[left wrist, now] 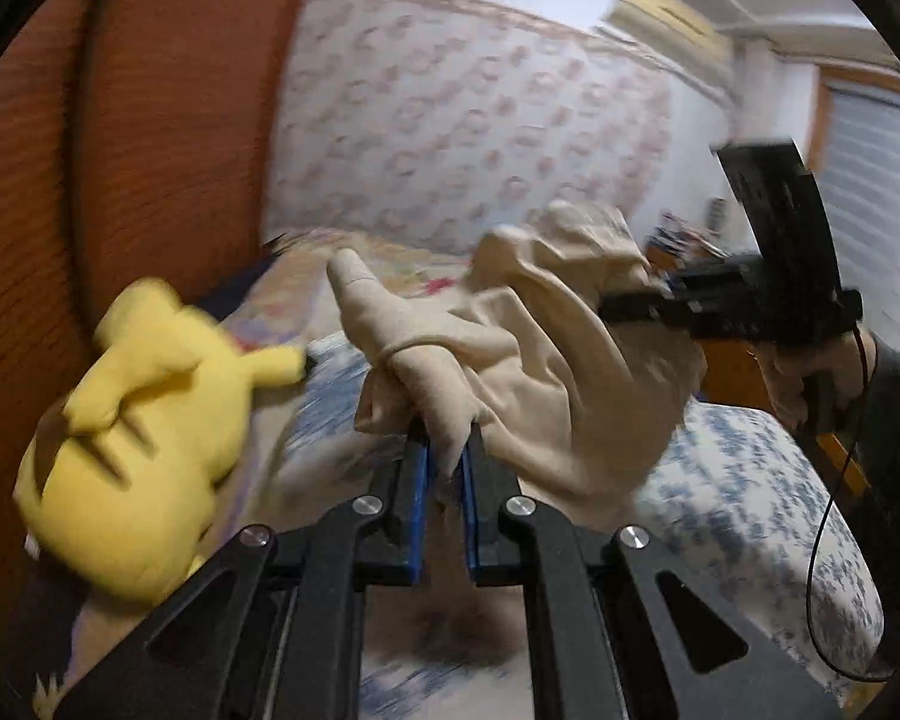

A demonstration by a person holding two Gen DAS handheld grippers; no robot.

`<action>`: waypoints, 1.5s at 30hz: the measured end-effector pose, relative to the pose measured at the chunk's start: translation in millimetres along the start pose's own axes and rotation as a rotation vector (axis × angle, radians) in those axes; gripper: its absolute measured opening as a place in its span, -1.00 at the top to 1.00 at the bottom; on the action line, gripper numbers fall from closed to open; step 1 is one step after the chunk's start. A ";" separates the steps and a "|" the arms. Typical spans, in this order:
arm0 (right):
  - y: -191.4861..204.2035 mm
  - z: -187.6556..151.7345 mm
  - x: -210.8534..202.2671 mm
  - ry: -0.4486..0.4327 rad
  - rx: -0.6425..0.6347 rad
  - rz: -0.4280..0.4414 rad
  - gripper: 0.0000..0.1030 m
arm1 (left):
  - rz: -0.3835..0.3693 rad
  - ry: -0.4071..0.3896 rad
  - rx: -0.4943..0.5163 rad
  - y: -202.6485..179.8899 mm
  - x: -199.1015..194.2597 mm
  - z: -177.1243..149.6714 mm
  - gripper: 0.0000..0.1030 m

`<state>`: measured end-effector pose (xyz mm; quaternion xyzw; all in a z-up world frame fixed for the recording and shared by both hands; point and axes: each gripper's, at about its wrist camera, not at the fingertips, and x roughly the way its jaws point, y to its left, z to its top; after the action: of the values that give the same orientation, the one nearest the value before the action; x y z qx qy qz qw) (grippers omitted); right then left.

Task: Fold small clothes
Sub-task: 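Lift the folded shirt with both grippers and carry it toward the yellow plush, then lower the shirt beside the yellow plush and open both grippers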

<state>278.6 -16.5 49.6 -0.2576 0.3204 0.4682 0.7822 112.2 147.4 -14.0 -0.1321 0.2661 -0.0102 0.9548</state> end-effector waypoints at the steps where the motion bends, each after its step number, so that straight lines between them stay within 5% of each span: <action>1: 9.2 11.8 13.0 0.009 -0.032 0.003 0.73 | 0.023 0.002 -0.007 7.0 -0.5 -4.6 0.88; 9: 53.8 79.0 78.6 0.013 -0.173 0.034 0.75 | 0.137 -0.028 -0.042 42.2 -11.1 -20.7 0.87; 15: 55.7 107.0 111.9 0.001 -0.155 0.053 0.73 | 0.176 0.018 -0.067 54.5 -2.6 -21.7 0.87; 17: 52.7 110.0 121.5 0.002 -0.122 0.045 0.66 | 0.186 0.043 -0.077 54.0 -2.0 -24.4 0.87; 20: 37.5 108.5 121.4 -0.024 -0.034 0.026 0.10 | 0.189 0.071 -0.072 53.1 0.3 -25.7 0.85; 27: 5.3 85.6 111.1 -0.035 0.121 0.009 0.03 | 0.195 0.035 -0.022 44.9 -14.2 -21.1 0.47; 37: 12.2 27.4 56.5 -0.105 0.239 -0.039 0.03 | 0.153 -0.006 0.089 5.8 -31.9 -6.9 0.01; 45: 31.7 -32.0 -24.4 -0.175 0.297 -0.131 0.03 | 0.091 -0.036 0.148 -41.7 -48.2 -2.9 -0.02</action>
<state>233.2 -39.2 43.3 -0.1178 0.2993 0.3842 0.8654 71.5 110.8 18.7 -0.0491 0.2533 0.0158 0.9660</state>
